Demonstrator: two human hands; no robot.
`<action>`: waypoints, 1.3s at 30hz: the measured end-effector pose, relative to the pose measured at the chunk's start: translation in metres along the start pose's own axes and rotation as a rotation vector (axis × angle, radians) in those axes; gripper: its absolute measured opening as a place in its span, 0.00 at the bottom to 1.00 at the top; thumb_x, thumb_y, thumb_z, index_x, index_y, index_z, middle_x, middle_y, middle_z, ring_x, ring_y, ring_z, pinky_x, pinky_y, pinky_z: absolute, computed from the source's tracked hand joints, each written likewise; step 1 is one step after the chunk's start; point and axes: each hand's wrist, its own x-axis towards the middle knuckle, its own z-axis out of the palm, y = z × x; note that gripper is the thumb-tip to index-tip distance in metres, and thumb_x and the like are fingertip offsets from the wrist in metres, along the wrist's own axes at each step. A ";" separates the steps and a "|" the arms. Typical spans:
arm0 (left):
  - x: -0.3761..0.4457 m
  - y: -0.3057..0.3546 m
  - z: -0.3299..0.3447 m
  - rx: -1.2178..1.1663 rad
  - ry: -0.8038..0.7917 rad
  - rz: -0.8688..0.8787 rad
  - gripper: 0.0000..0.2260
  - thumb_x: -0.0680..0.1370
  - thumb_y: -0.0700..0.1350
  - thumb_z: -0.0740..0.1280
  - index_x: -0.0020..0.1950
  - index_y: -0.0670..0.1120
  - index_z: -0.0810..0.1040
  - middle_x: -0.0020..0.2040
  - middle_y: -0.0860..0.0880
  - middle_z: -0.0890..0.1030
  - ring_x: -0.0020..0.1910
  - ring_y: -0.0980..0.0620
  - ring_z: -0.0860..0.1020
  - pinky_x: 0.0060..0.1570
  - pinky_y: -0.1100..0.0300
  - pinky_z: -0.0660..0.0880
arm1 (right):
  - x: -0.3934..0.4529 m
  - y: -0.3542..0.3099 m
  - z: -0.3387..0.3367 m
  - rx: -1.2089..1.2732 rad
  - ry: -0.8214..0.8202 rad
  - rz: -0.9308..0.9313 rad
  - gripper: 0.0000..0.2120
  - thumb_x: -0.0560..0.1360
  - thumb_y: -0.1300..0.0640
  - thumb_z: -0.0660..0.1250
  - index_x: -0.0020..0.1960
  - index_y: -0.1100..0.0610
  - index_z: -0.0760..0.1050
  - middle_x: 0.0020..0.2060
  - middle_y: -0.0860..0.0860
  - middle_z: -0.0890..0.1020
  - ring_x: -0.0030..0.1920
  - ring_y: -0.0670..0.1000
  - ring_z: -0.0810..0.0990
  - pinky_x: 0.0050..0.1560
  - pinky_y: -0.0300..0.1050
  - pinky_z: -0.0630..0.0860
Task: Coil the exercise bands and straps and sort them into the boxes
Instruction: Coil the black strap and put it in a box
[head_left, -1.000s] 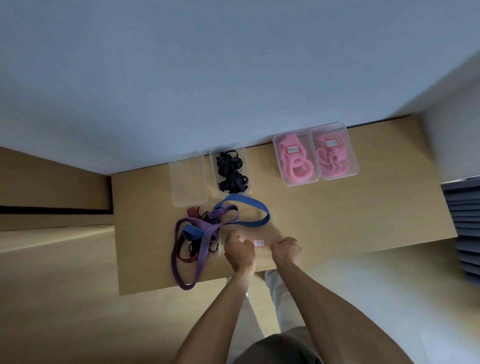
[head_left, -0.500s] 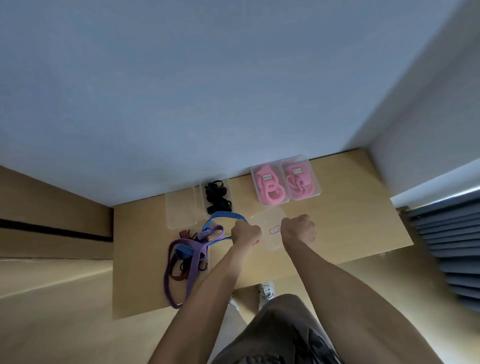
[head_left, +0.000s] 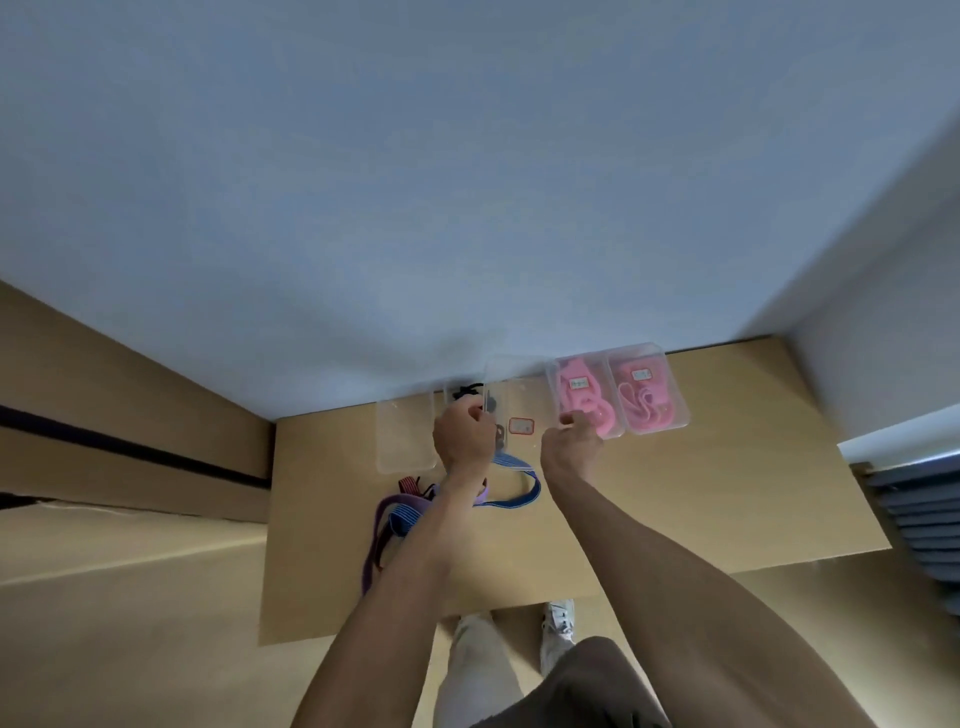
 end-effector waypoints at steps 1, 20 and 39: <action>0.012 -0.008 -0.001 0.041 0.004 -0.017 0.17 0.72 0.30 0.59 0.29 0.47 0.62 0.25 0.50 0.62 0.27 0.51 0.59 0.29 0.57 0.52 | 0.004 -0.006 0.011 -0.027 -0.023 -0.018 0.14 0.76 0.68 0.62 0.59 0.61 0.78 0.51 0.60 0.82 0.47 0.57 0.79 0.47 0.47 0.76; 0.030 -0.106 0.036 0.230 -0.287 -0.226 0.09 0.82 0.44 0.60 0.58 0.46 0.76 0.49 0.43 0.84 0.38 0.48 0.76 0.30 0.61 0.68 | 0.005 0.037 0.092 -0.496 -0.243 0.152 0.12 0.76 0.64 0.63 0.58 0.63 0.76 0.53 0.61 0.81 0.52 0.61 0.80 0.42 0.44 0.71; 0.074 -0.089 0.067 -0.087 -0.117 -0.205 0.10 0.79 0.34 0.59 0.48 0.40 0.80 0.42 0.45 0.82 0.41 0.45 0.78 0.31 0.63 0.67 | 0.059 0.011 0.099 -0.510 -0.129 -0.044 0.09 0.77 0.65 0.63 0.55 0.61 0.78 0.49 0.59 0.82 0.48 0.57 0.80 0.45 0.48 0.76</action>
